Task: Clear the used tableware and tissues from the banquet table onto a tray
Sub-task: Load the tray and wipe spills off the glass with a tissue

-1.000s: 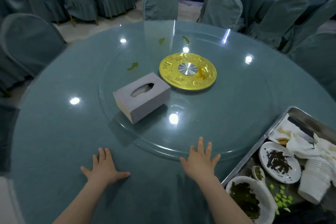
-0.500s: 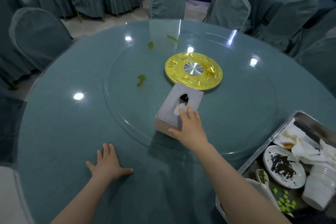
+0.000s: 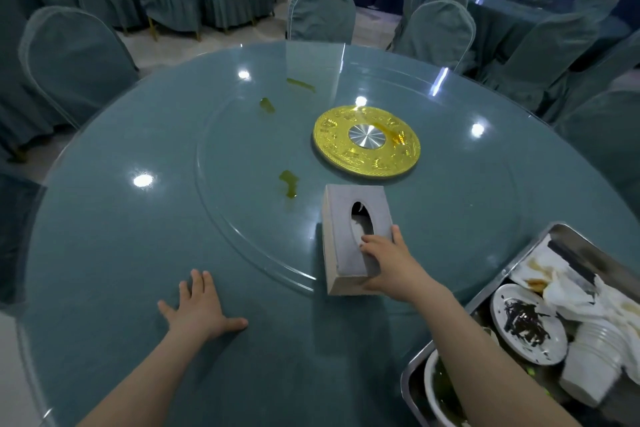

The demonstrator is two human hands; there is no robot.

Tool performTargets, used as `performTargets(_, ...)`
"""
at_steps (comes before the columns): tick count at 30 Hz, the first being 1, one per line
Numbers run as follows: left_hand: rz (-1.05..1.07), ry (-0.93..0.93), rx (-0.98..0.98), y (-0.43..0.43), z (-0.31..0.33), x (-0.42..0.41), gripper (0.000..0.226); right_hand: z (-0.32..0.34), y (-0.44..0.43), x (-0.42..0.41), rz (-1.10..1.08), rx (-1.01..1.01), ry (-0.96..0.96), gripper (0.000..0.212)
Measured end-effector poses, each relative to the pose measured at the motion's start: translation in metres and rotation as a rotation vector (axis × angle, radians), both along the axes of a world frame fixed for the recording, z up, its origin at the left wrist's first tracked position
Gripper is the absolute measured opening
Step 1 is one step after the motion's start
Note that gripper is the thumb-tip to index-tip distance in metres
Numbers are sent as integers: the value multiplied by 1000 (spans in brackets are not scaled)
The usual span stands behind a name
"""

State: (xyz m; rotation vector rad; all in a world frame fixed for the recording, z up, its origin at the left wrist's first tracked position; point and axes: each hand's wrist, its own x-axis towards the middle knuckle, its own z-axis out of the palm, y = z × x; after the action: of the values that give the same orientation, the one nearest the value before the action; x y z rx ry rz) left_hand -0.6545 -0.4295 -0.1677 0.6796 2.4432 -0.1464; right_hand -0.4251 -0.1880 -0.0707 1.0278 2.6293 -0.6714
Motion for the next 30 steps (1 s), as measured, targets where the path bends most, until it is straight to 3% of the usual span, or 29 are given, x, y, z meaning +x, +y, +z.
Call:
performTargets(3,-1,8,3,-2,0,0,139,3,7,12,39,3,-55,63)
performTargets(7,-7,12,-7,-1,1,0,139,6,18,16,-174,51,203,41)
performTargets(10,-16,18,-33,3,0,0,139,6,32,10,-225,194,134,37)
performTargets(16,-31,34,-76,6,0,-1,139,16,65,13,-182,218,-55,24)
performTargets(23,-47,43,-107,8,-1,0,137,7,78,40,-174,321,-84,42)
performTargets(30,-52,58,-125,10,-2,-1,138,1,82,44,-100,321,-86,41)
